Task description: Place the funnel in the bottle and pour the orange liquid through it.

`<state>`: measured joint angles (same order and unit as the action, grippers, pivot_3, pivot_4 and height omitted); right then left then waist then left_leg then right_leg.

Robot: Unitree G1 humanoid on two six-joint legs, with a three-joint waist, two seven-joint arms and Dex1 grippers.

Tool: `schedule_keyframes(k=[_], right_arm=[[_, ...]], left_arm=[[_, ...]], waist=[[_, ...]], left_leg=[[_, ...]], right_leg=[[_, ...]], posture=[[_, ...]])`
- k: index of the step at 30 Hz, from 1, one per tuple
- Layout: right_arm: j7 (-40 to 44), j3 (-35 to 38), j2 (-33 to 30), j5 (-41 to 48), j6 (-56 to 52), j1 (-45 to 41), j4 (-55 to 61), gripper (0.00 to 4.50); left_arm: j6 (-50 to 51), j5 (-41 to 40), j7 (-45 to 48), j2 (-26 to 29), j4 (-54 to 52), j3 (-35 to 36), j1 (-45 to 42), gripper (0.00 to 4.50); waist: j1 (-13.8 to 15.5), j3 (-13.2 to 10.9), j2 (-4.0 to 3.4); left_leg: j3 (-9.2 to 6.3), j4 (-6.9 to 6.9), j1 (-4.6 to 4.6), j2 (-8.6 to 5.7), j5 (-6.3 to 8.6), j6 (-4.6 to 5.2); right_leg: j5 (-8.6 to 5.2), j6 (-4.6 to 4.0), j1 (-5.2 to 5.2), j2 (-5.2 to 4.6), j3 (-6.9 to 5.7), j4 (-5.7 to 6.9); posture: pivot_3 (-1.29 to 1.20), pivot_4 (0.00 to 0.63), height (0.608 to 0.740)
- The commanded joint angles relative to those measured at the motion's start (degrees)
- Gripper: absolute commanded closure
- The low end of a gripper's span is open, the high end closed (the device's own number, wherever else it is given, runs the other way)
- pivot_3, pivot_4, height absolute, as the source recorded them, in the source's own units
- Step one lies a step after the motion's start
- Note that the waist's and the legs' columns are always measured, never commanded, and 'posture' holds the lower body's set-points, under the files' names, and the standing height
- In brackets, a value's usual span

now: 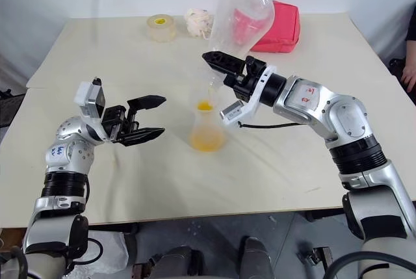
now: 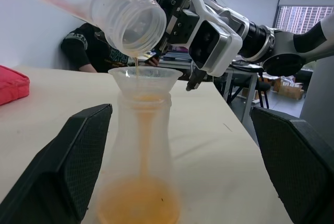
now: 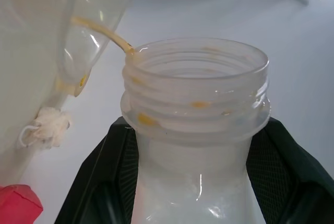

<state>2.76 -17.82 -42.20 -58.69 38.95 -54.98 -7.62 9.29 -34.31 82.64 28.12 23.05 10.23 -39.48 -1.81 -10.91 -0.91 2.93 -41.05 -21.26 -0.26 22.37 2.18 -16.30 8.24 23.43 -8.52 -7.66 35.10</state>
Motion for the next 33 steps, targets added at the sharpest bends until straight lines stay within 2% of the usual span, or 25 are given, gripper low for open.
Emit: schedule_keyframes(k=[1, 13, 21, 25, 30, 33], right_arm=[[-1.63, 0.31, -1.02, -0.65, 0.6, -1.85, 0.76, 2.06], [0.33, 1.33, 0.32, 1.98, -0.5, -0.86, 1.5, 2.06], [10.79, 5.68, 4.68, 20.28, -8.7, 5.82, 5.82, 2.06], [18.62, 9.39, 8.8, 34.33, -19.82, 10.71, 10.75, 2.06], [25.09, 17.44, 13.38, 49.16, -42.54, 13.57, 16.59, 2.06], [23.91, 25.06, 16.23, 58.22, -55.91, 13.95, 17.82, 2.06]], left_arm=[[-0.09, -0.76, 0.35, 0.37, -0.88, 0.6, -1.38, 0.0], [-0.71, 0.51, -0.21, 0.54, 0.3, 0.11, -2.11, 0.0], [-0.51, 1.23, -0.34, 0.53, 0.68, -0.18, -2.31, 0.0], [-0.1, 1.19, -0.26, 0.77, 0.93, -0.19, -2.81, 0.0], [1.17, 2.08, -0.82, 2.25, 0.9, -0.59, -2.9, 0.0], [1.82, 2.48, -2.02, 2.83, 1.02, -0.58, -3.11, 0.0]], waist=[[0.0, 0.0, 0.0], [-0.02, 0.0, 0.0], [0.05, 0.01, 0.01], [0.03, 0.01, 0.03], [0.17, 0.01, 0.02], [0.25, 0.02, 0.02]], left_leg=[[0.0, 0.0, 0.0, 0.0, 0.0, 0.0], [0.0, 0.0, 0.0, 0.0, 0.0, 0.0], [-0.04, -0.01, -0.01, -0.01, 0.0, 0.01], [-0.06, -0.01, 0.0, -0.01, 0.0, 0.01], [-0.12, -0.11, 0.02, -0.02, 0.0, 0.01], [-0.22, -0.12, 0.02, -0.03, 0.0, 0.01]], right_leg=[[0.0, 0.0, 0.0, 0.0, 0.0, 0.0], [0.0, 0.0, 0.0, 0.0, 0.0, 0.0], [0.0, 0.0, -0.01, 0.0, -0.03, 0.04], [0.0, 0.0, -0.01, 0.0, -0.05, 0.05], [0.0, 0.0, 0.0, -0.02, -0.05, 0.31], [0.0, 0.0, 0.0, -0.01, -0.05, 0.38]], posture=[[0.0, 0.15, 0.74], [0.0, 0.15, 0.74], [0.0, 0.15, 0.74], [0.0, 0.15, 0.74], [0.0, 0.15, 0.74], [0.0, 0.15, 0.74]])
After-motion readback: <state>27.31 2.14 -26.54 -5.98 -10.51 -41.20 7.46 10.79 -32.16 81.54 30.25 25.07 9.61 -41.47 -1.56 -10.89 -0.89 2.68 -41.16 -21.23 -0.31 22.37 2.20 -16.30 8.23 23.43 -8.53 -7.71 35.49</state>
